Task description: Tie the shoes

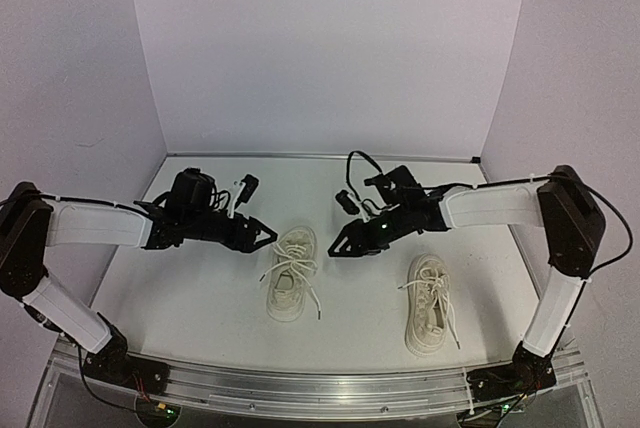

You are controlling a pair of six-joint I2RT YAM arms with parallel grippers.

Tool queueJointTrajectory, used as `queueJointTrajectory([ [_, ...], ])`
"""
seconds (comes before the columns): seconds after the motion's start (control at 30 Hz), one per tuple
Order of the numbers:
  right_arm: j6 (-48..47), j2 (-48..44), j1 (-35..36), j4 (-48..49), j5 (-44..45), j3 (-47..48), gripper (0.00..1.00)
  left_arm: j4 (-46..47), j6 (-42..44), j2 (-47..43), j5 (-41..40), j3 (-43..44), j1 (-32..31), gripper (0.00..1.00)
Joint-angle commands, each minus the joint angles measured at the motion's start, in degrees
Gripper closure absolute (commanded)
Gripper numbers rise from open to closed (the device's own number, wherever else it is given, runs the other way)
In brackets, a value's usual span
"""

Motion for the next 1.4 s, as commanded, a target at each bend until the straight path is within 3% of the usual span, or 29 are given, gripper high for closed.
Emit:
queueJointTrajectory([
  [0.0, 0.8, -8.7, 0.0, -2.3, 3.4, -2.4, 0.55, -9.4, 4.8, -1.1, -4.0, 4.7, -3.3, 0.29],
  [0.37, 2.3, -12.8, 0.0, -2.9, 7.0, -6.9, 0.54, -15.3, 6.5, 8.2, -9.2, 10.0, -9.8, 0.35],
  [0.57, 2.5, -14.4, -0.1, -3.1, 7.9, -7.3, 0.54, -19.1, 7.5, 12.9, -12.6, 12.8, -11.5, 0.46],
  [0.63, 2.6, -14.9, -0.1, -3.1, 8.3, -7.4, 0.54, -19.7, 7.3, 13.7, -12.6, 13.5, -11.7, 0.56],
  [0.7, 2.8, -15.6, -0.4, -3.2, 8.9, -7.4, 0.54, -19.3, 6.5, 13.5, -12.0, 13.7, -12.0, 0.72],
  [0.77, 3.2, -16.7, -0.7, -3.3, 9.6, -7.3, 0.54, -18.1, 5.3, 12.7, -11.2, 14.1, -12.9, 0.95],
  [0.8, 3.5, -17.3, -1.0, -3.4, 9.9, -7.2, 0.54, -16.7, 4.3, 12.2, -10.7, 14.2, -13.7, 0.99],
  [0.93, 4.9, -19.7, -1.5, -3.4, 12.3, -6.7, 0.55, -9.2, -2.2, 10.6, -10.4, 14.1, -18.6, 1.0],
  [1.03, 6.0, -21.0, -1.9, -3.5, 13.3, -6.4, 0.54, -6.0, -5.7, 11.5, -14.6, 16.4, -23.9, 1.0],
  [1.17, 7.6, -22.7, -2.2, -3.6, 15.8, -6.0, 0.41, -5.8, -16.4, 15.9, -19.4, 22.0, -27.4, 1.0],
  [1.23, 8.2, -23.5, -2.4, -3.7, 16.9, -5.8, 0.38, -9.4, -21.8, 19.7, -25.8, 26.8, -29.6, 1.0],
  [1.37, 8.9, -24.8, -2.6, -3.7, 18.1, -5.4, 0.28, -11.9, -25.5, 25.3, -36.3, 33.0, -34.2, 1.0],
])
